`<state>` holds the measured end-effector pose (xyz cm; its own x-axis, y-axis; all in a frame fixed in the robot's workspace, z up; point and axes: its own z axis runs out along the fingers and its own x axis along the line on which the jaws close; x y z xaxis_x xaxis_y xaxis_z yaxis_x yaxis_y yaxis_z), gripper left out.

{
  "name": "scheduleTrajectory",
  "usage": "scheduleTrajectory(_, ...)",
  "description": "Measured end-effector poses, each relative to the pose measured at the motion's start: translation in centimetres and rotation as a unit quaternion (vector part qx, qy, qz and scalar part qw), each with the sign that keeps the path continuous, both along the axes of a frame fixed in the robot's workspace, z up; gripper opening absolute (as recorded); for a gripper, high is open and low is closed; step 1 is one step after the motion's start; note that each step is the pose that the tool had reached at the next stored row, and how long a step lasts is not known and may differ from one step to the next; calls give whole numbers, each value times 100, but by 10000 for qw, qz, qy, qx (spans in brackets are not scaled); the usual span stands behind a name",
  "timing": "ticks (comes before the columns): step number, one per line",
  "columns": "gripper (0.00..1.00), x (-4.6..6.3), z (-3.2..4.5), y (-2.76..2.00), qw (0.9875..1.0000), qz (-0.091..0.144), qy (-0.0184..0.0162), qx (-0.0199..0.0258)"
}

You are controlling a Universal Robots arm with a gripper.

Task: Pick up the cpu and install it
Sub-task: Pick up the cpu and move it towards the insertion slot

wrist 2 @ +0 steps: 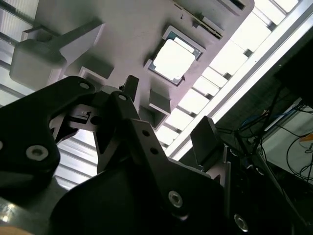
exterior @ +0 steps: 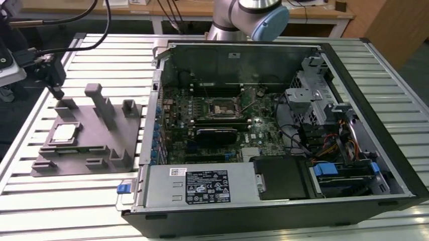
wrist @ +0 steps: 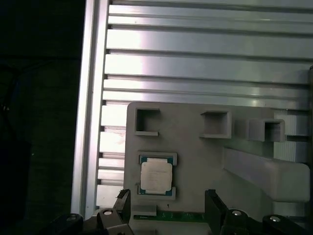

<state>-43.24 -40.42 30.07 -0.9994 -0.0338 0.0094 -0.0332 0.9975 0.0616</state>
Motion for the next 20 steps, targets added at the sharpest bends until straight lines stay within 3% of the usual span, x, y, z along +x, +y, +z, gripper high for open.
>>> scheduleTrajectory(10,71,-7,-132,-1,10000,0,0,-30)
scheduleTrajectory(20,71,-54,-269,-8,10000,0,0,-31)
